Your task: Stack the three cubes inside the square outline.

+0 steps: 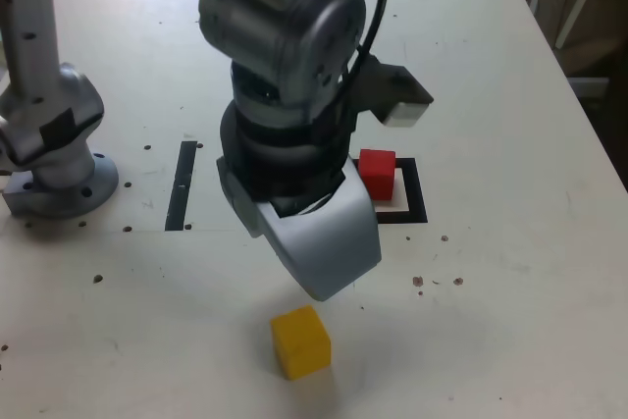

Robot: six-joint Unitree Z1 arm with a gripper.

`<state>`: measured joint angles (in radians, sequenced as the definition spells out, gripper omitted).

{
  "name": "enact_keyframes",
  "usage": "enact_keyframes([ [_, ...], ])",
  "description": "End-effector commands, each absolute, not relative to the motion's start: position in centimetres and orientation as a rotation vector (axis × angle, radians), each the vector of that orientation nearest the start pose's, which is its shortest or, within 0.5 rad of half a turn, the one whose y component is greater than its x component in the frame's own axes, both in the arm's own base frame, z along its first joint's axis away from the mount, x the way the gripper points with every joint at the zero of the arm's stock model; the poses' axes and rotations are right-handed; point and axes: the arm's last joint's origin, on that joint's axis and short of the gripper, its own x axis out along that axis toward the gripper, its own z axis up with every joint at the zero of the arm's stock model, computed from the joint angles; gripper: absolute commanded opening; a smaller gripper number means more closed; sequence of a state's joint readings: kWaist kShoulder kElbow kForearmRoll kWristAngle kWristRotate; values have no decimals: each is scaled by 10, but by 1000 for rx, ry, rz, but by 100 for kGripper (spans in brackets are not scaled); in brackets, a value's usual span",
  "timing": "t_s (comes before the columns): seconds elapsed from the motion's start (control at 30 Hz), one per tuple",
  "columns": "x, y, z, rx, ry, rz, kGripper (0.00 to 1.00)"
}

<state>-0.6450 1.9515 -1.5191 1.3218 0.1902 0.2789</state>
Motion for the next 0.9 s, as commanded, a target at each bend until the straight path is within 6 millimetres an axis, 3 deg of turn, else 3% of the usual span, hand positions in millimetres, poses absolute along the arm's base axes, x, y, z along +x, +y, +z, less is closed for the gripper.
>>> enact_keyframes([
  [0.0,273,-197,262,941,1601,-566,99],
  [0.3,279,-211,244,962,1623,-578,98],
  [0.87,267,-250,234,1007,1611,-618,93],
])
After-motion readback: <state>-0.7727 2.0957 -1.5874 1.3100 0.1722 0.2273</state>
